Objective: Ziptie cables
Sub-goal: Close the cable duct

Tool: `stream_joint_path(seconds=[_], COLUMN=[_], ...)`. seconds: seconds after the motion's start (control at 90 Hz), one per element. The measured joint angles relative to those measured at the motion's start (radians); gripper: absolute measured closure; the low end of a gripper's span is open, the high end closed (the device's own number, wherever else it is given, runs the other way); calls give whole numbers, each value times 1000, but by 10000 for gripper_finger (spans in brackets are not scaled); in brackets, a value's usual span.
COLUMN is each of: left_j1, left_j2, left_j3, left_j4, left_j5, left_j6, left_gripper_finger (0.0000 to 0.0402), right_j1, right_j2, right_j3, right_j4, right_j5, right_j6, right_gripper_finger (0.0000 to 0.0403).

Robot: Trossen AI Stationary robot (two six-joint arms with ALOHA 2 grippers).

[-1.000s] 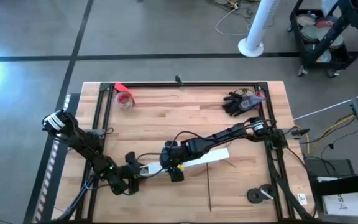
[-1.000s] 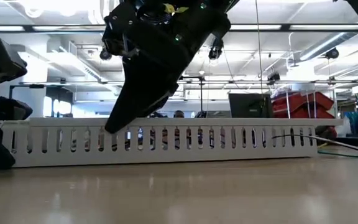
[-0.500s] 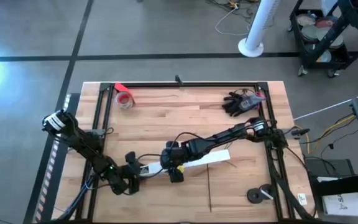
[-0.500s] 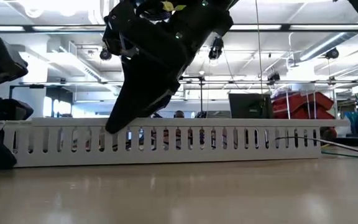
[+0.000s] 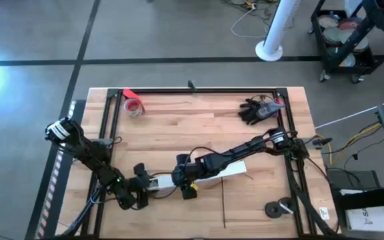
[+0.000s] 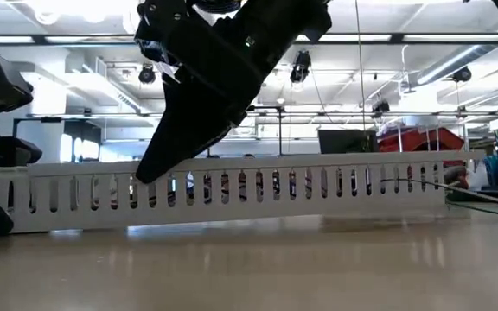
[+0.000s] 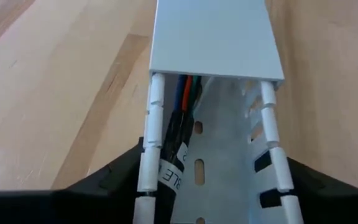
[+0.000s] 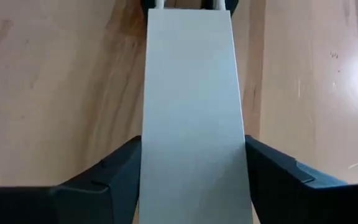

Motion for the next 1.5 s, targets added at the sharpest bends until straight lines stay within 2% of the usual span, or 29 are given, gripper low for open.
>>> stream_joint_path(seconds=[0.111,0.367,0.489,0.622,0.756,0.978,1.178,1.333,1.5], left_j1=[0,0,0,1,4,5,13,13,16], left_j2=[0,0,0,0,0,0,-4,-4,-5], left_j3=[0,-2,-2,-2,-2,-2,-2,-2,-1], left_j4=[0,10,14,19,26,34,44,46,50], left_j5=[-3,-7,-8,-12,-13,-15,-18,-22,-22], left_j6=[4,7,7,14,18,24,44,50,55], left_gripper_finger=[176,172,174,179,172,179,172,180,175], right_j1=[4,2,3,-2,-4,-14,-16,-22,-31], right_j2=[0,11,20,23,38,64,67,68,109], right_j3=[0,-3,-4,-6,-8,-9,-9,-9,-8], right_j4=[4,24,26,35,121,217,242,250,358], right_j5=[40,56,82,42,26,11,7,0,-35], right_j6=[20,80,116,81,57,58,55,55,57], right_gripper_finger=[174,185,174,175,184,176,184,175,182])
